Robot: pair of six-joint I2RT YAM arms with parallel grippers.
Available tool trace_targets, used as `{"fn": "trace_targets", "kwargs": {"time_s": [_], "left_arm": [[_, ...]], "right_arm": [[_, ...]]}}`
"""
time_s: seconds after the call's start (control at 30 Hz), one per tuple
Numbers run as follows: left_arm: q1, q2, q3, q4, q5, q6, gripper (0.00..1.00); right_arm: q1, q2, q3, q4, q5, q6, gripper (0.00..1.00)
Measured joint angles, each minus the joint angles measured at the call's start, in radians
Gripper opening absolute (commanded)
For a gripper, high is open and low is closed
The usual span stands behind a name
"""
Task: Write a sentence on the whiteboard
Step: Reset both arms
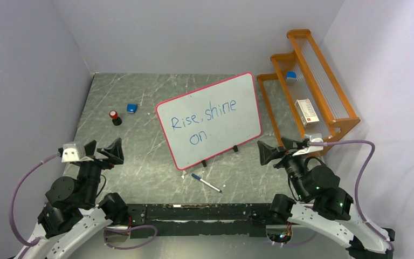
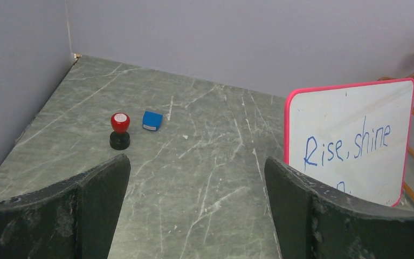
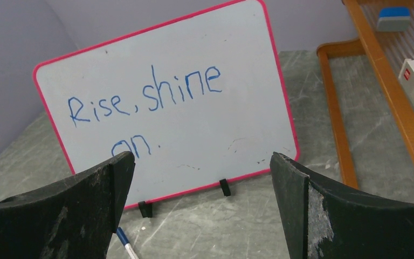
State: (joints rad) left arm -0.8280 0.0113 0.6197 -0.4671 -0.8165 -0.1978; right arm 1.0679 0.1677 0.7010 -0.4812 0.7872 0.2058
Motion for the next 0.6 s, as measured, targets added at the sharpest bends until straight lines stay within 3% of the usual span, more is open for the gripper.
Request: {"fn": "trace_targets", "kwargs": {"time_s": [0.27, 0.6], "left_arm": [[0.016, 0.000, 0.000, 0.000, 0.009, 0.000, 0.97], [0.029, 0.008, 0.000, 0.001, 0.024, 0.000, 0.98]], "right_arm": [[0.000, 0.091, 0.002, -0.003, -0.024, -0.009, 1.00], [0.000, 0.081, 0.002, -0.002, -0.032, -0.013, 1.00]]}}
